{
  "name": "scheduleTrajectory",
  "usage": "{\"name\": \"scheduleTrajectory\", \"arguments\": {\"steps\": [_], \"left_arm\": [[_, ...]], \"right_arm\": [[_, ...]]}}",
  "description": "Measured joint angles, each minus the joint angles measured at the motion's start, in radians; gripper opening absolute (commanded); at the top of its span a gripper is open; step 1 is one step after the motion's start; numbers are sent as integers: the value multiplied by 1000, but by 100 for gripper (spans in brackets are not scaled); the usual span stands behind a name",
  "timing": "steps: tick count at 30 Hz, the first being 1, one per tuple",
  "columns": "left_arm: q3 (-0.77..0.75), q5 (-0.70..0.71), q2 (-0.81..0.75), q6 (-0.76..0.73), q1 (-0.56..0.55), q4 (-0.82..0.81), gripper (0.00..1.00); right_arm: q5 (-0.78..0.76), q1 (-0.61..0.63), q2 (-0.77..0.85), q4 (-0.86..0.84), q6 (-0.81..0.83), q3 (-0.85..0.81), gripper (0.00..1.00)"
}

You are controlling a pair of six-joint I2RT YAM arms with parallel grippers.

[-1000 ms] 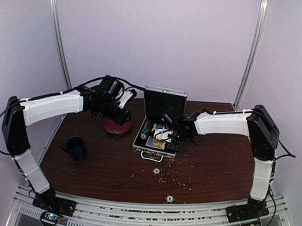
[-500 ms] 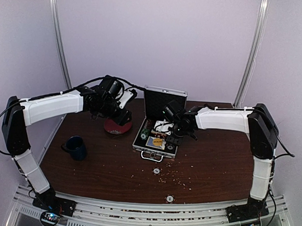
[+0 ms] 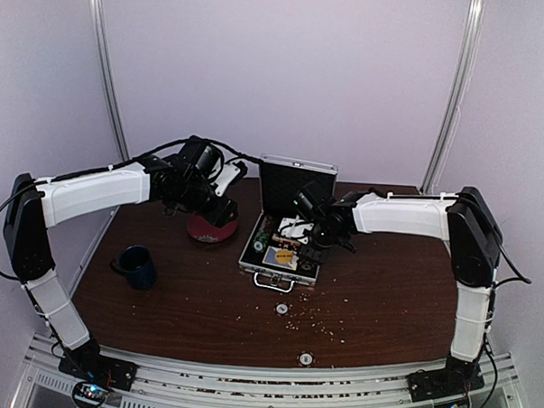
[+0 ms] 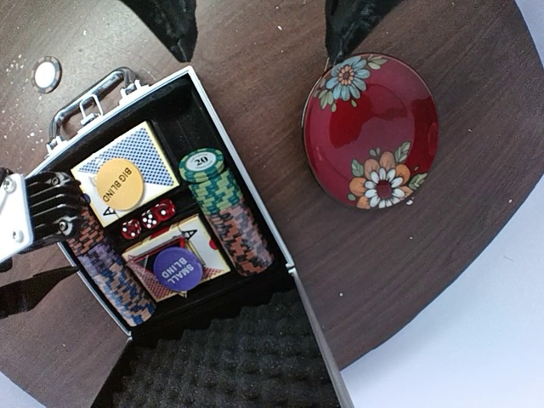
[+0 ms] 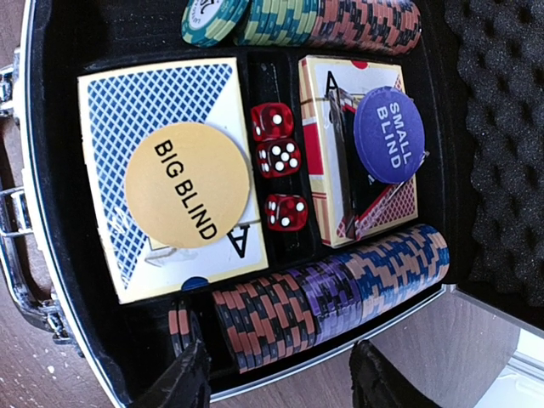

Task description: Pack up texas hold em set

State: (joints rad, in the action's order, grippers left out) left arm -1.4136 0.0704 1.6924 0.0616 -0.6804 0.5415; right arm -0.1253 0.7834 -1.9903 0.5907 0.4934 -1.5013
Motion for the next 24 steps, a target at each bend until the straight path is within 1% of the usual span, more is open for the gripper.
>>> {"name": "scheduleTrajectory", "arguments": {"steps": [8,13,16,20,24], "left_arm": [[0,0,0,0,0,0,53],[0,0,0,0,0,1,53],[0,-1,0,0,0,1,53],[0,-4,0,0,0,1,53],[0,-4,0,0,0,1,53]], "right_arm": [[21,0,1,0,-8,0,57],[46,0,14,8,-7,0,64],[85,0,18,28,-1,0,61],[127,0,18,61,5,0,61],[126,0,16,77,4,0,61]]}}
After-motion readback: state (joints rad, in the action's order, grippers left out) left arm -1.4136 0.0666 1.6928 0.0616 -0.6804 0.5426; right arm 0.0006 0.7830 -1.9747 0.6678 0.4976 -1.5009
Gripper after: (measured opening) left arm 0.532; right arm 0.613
